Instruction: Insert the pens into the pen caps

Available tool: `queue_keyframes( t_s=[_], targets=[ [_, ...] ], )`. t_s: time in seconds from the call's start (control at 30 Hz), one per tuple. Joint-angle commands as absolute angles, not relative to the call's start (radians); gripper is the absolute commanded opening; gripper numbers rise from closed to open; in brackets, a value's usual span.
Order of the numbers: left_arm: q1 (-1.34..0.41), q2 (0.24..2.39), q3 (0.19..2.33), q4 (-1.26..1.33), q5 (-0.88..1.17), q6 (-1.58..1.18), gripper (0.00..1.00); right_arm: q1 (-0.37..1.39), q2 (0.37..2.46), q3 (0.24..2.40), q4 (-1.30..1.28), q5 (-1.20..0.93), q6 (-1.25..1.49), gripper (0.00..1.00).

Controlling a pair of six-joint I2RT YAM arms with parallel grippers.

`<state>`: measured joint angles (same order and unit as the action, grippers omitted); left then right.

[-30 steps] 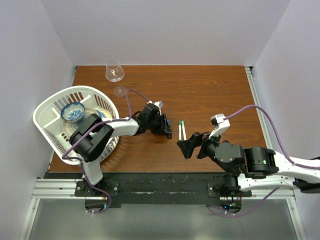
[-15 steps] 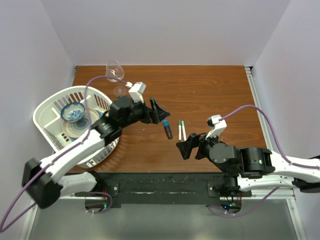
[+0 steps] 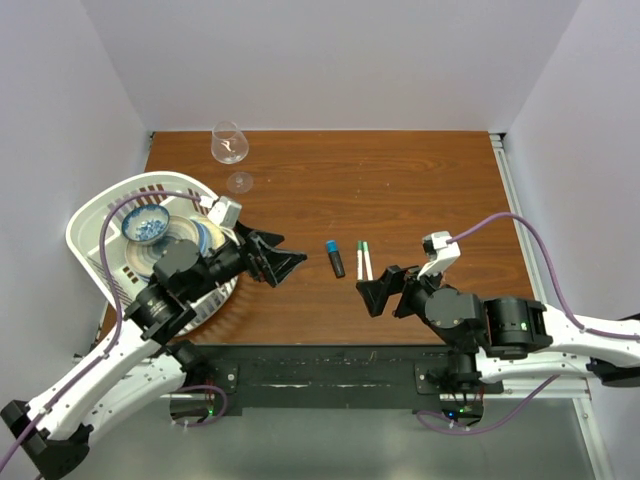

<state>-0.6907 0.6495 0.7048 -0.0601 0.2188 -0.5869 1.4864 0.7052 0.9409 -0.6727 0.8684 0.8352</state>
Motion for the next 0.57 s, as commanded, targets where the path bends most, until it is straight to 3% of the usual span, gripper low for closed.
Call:
queue_keyframes(
  t_s=[0.0, 0.53],
  targets=[
    [-0.696, 0.585, 0.670, 0.018, 0.239, -0.563, 1.00, 1.488, 0.693, 0.939, -0.592, 0.919, 0.844, 0.99],
    [-0.695, 0.515, 0.673, -0.041, 0.226, -0.572, 1.00, 1.489, 0.729, 0.965, -0.571, 0.891, 0.813, 0.99]
  ],
)
